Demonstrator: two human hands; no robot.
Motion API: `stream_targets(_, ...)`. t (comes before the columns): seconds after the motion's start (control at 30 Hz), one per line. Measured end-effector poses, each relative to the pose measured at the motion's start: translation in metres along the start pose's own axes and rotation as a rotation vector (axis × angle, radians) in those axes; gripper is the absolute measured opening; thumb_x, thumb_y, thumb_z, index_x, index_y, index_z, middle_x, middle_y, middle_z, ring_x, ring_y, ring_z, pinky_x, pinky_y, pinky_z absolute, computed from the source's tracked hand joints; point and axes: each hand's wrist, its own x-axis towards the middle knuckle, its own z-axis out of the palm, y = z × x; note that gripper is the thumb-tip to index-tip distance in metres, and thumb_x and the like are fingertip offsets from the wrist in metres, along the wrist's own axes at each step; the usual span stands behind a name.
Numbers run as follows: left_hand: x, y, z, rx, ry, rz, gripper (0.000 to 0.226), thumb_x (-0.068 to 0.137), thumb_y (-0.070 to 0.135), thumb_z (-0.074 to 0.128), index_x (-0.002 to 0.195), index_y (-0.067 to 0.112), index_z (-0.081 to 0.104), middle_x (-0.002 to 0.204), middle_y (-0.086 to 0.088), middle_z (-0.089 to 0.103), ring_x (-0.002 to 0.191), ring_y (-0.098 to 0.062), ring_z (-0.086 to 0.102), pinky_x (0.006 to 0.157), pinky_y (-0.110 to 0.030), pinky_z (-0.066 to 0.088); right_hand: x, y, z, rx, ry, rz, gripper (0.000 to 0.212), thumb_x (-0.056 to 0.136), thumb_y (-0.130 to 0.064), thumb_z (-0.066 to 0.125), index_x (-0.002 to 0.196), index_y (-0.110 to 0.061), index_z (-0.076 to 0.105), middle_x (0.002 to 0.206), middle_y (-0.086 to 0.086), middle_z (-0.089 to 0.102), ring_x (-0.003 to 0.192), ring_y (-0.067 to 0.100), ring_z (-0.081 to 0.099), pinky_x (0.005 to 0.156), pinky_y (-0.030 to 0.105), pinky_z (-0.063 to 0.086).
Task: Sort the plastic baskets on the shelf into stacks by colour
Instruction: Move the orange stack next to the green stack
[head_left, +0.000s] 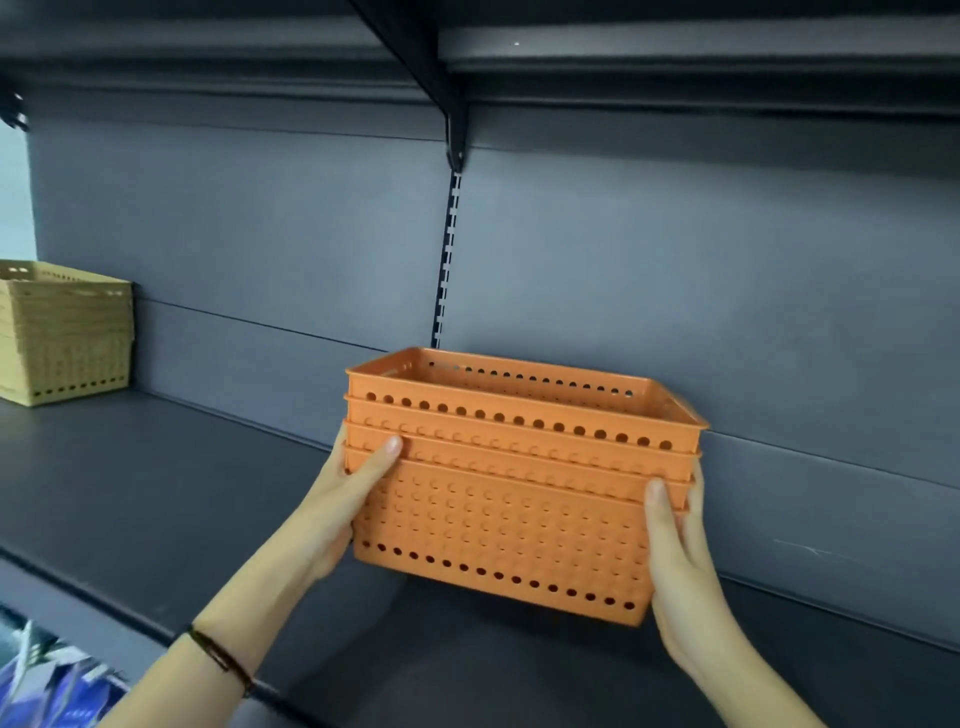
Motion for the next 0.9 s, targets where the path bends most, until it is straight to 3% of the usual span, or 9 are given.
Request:
stream_targets(0.17, -0.028, 0.034, -0.057, 0.01, 0.052, 0.056, 0.101, 0.038, 0.079, 0.078, 0.126, 0.042, 0.047, 0.113, 0.016, 0.073, 0.101, -0.004, 0.07, 0.075, -0.027, 0.053, -0.008, -0.022, 0.06, 0.027, -0.072, -0.027, 0.096, 0.057, -0.086, 0.057, 0.141, -0.051, 0.028, 0.127, -0.017, 0.062, 0.114, 0.002, 0.061, 0.094, 0.039, 0.05)
stream_targets(0.4, -0.061, 0.064, -0.187, 0.031, 0.124, 0.082, 0.107, 0.039, 0.078, 0.079, 0.132, 0.041, 0.044, 0.112, 0.017, 0.073, 0.099, -0.003, 0.07, 0.066, -0.02, 0.057, -0.034, -0.024, 0.188, 0.088, -0.118, -0.026, 0.094, 0.055, -0.087, 0.057, 0.138, -0.052, 0.031, 0.121, -0.021, 0.064, 0.111, -0.001, 0.062, 0.092, 0.039, 0.049)
stream_targets(0.47, -0.069, 0.07, -0.236, 0.046, 0.143, 0.082, 0.108, 0.038, 0.078, 0.079, 0.134, 0.043, 0.043, 0.113, 0.018, 0.072, 0.1, -0.004, 0.07, 0.069, -0.023, 0.056, -0.039, -0.021, 0.236, 0.108, -0.131, -0.013, 0.098, 0.05, -0.088, 0.06, 0.137, -0.051, 0.034, 0.117, -0.02, 0.067, 0.106, 0.0, 0.065, 0.091, 0.042, 0.05)
stream_targets(0.57, -0.076, 0.086, -0.312, 0.078, 0.166, 0.066, 0.11, 0.035, 0.078, 0.08, 0.133, 0.044, 0.045, 0.114, 0.015, 0.073, 0.099, -0.004, 0.07, 0.076, -0.03, 0.052, -0.05, -0.017, 0.313, 0.132, -0.151, 0.033, 0.103, 0.041, -0.09, 0.062, 0.135, -0.057, 0.035, 0.117, -0.02, 0.066, 0.103, -0.001, 0.065, 0.087, 0.036, 0.049)
stream_targets(0.7, -0.084, 0.104, -0.387, 0.09, 0.19, 0.047, 0.1, 0.035, 0.078, 0.08, 0.124, 0.045, 0.05, 0.113, 0.014, 0.074, 0.096, -0.005, 0.071, 0.076, -0.034, 0.05, -0.063, -0.011, 0.39, 0.158, -0.161, 0.079, 0.087, 0.043, -0.09, 0.061, 0.124, -0.069, 0.036, 0.114, -0.029, 0.064, 0.099, -0.009, 0.064, 0.085, 0.032, 0.049)
stream_targets(0.9, -0.068, 0.107, -0.46, 0.067, 0.206, 0.051, 0.1, 0.035, 0.079, 0.079, 0.125, 0.045, 0.051, 0.117, 0.012, 0.072, 0.107, -0.013, 0.069, 0.079, -0.039, 0.054, -0.052, -0.007, 0.465, 0.123, -0.195, 0.047, 0.094, 0.05, -0.088, 0.059, 0.135, -0.057, 0.034, 0.122, -0.02, 0.063, 0.104, -0.005, 0.063, 0.082, 0.028, 0.051)
